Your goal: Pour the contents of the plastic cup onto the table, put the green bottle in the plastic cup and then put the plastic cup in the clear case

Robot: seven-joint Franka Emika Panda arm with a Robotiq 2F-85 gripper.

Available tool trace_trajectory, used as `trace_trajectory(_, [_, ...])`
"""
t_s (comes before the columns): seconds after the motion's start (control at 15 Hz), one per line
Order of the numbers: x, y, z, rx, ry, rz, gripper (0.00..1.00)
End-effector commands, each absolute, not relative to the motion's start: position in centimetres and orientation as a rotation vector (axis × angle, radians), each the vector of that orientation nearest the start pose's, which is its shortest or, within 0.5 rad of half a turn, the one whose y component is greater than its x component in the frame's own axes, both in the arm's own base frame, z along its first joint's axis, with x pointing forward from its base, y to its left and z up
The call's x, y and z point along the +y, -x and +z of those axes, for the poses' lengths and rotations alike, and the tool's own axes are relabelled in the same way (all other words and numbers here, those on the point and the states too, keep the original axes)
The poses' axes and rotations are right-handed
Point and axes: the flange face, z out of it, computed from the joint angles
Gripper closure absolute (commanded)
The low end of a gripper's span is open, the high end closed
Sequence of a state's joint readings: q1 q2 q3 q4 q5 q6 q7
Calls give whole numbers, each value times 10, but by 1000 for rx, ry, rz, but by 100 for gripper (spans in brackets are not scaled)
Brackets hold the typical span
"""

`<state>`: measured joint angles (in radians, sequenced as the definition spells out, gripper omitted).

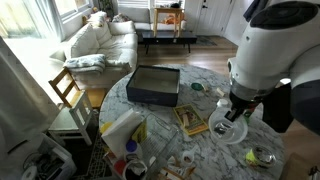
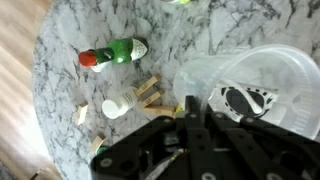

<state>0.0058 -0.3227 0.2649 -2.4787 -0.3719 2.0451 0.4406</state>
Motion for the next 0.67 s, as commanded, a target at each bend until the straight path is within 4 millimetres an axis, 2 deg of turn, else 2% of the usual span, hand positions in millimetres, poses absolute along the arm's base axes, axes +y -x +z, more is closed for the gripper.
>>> trace_trajectory(0.0, [128, -414, 392, -215, 3710, 85, 99])
trace_trajectory(0.13, [147, -412, 386, -356, 3783, 137, 99])
trace_trajectory(0.27, [158, -410, 379, -509, 3849, 191, 99])
trace_trajectory(0.6, [160, -410, 362, -861, 4020, 305, 99])
